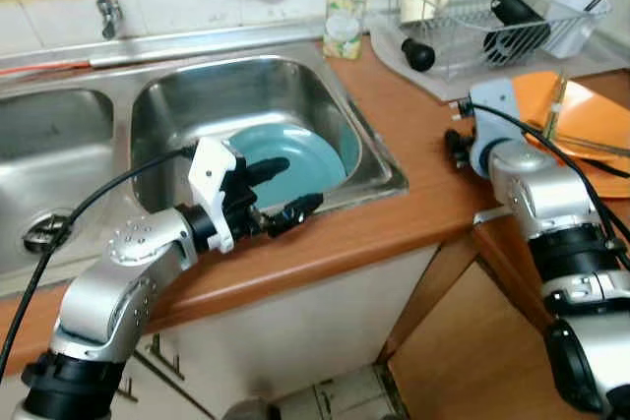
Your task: Kitchen organization
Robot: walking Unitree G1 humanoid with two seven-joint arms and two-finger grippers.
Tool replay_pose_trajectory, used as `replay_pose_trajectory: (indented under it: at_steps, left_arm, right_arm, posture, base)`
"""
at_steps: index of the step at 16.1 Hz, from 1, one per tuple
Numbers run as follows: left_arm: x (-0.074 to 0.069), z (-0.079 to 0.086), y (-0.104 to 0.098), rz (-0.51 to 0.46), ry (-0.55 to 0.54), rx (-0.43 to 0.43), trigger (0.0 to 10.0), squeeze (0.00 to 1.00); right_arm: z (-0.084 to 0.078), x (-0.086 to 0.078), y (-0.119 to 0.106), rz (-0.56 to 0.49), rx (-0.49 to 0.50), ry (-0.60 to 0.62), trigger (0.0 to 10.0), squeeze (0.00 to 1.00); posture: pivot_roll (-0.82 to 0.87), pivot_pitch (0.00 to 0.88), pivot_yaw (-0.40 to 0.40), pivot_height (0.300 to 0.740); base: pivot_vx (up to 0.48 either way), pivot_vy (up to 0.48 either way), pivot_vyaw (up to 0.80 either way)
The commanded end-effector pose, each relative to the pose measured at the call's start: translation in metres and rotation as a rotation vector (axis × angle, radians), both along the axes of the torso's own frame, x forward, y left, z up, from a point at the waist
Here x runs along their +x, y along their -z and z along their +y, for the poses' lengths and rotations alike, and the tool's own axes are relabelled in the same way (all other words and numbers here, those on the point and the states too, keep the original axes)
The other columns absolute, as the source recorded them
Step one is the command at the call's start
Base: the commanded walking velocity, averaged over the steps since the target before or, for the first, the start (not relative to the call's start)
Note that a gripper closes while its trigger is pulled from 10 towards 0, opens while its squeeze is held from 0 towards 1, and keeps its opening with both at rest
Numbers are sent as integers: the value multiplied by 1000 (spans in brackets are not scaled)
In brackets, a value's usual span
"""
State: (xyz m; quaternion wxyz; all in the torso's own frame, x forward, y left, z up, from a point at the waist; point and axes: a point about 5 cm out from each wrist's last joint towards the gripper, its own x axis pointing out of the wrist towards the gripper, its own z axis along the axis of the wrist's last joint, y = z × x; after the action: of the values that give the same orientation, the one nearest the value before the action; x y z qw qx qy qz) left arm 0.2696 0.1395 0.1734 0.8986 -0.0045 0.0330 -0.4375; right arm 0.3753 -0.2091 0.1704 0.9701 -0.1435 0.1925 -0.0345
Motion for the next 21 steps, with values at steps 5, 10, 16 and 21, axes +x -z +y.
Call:
replay_pose_trajectory:
  at_steps: [5,10,16,21]
  left_arm:
    - [-11,-4,-1,21,75,17,10000,341]
    - [-9,0,-3,21,62,24,10000,314]
    - [-10,1,-5,20,67,26,10000,318]
    - [-9,2,-6,12,56,32,10000,314]
  right_arm:
    - [-14,7,3,40,109,51,10000,0]
    - [2,8,8,141,264,-22,10000,0]
    - [56,3,1,185,394,-224,10000,0]
    - [100,-10,4,172,384,-395,10000,0]
  posture:
    - [-22,0,33,740]
    - [-10,0,29,740]
    - [-3,0,38,740]
    - [-1,0,39,740]
  base:
    - [0,0,0]
    - [0,0,0]
    - [0,0,0]
    - [0,0,0]
